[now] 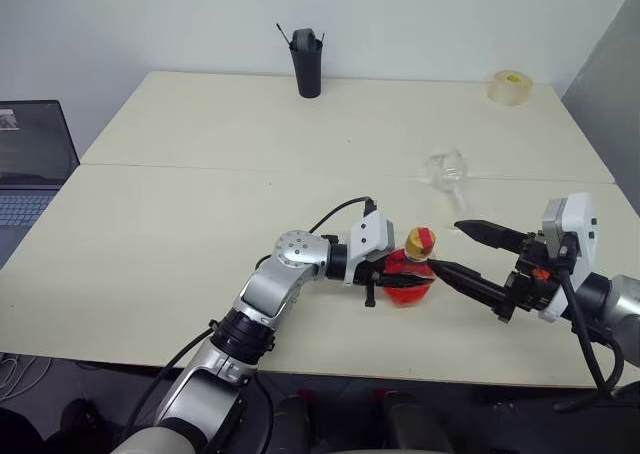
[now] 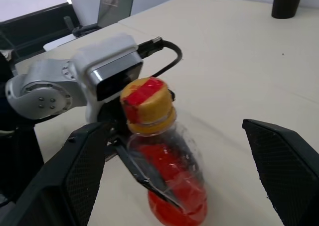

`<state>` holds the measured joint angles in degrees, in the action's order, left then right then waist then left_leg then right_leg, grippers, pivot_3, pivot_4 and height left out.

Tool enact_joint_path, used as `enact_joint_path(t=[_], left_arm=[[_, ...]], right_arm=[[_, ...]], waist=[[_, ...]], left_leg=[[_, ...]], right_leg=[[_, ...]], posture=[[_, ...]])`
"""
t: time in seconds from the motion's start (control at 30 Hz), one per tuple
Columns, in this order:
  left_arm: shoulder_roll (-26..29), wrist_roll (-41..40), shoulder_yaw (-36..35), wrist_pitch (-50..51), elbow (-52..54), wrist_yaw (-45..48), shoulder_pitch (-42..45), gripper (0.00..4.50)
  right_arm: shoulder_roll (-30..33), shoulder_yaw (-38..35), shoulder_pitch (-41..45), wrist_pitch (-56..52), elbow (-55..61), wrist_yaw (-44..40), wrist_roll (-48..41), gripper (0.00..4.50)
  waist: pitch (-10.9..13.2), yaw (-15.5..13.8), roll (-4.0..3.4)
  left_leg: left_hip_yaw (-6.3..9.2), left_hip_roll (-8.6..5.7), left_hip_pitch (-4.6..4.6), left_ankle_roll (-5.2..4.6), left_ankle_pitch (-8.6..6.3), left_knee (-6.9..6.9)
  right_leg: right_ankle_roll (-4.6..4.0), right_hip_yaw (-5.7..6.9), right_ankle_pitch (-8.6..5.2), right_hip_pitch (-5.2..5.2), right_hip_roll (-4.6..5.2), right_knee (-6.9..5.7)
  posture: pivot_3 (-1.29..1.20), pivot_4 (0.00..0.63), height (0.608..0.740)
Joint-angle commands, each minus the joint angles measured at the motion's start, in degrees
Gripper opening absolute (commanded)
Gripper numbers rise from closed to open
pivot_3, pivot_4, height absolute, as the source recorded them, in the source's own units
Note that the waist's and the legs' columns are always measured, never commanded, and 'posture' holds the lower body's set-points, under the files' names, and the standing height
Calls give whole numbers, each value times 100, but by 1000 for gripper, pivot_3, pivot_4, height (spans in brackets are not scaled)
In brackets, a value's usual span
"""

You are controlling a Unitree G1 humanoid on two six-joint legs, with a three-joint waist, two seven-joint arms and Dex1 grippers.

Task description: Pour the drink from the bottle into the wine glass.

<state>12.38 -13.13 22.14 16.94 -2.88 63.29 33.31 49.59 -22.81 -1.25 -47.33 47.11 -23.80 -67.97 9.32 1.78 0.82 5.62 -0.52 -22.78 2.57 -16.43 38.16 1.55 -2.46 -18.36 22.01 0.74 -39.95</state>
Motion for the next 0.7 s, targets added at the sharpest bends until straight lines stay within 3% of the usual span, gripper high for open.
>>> enact_joint_path(t=[0.03, 0.47, 0.57, 0.7], left_arm=[[-46, -91, -23, -125, 178, 31, 65, 977], [-68, -77, -10, -105, 210, -12, 51, 977], [-68, -74, -19, -111, 205, -19, 49, 977], [-70, -71, -24, -106, 207, -37, 47, 977]], right_arm=[[69, 45, 130, 125, 315, 106, -350, 4500], [-64, 600, 701, 104, -49, 869, -347, 4500], [-99, 704, 743, 103, -52, 907, -348, 3851], [-120, 793, 773, 121, -59, 925, -340, 2507]], waist=[[0, 0, 0], [0, -6, 0], [0, -5, 0], [0, -5, 0]], left_leg=[[1, 0, 0, 0, 0, 0], [1, 0, 0, 0, 0, 0], [1, -1, -1, 1, 0, 0], [3, 0, -1, 0, 0, 0]], right_leg=[[0, 1, 0, 0, 0, 0], [0, 1, 0, -1, 0, 2], [0, 1, 0, -1, 0, 2], [0, 2, 0, -1, 0, 2]], posture=[[0, 150, 740], [0, 150, 740], [0, 150, 740], [0, 150, 740]])
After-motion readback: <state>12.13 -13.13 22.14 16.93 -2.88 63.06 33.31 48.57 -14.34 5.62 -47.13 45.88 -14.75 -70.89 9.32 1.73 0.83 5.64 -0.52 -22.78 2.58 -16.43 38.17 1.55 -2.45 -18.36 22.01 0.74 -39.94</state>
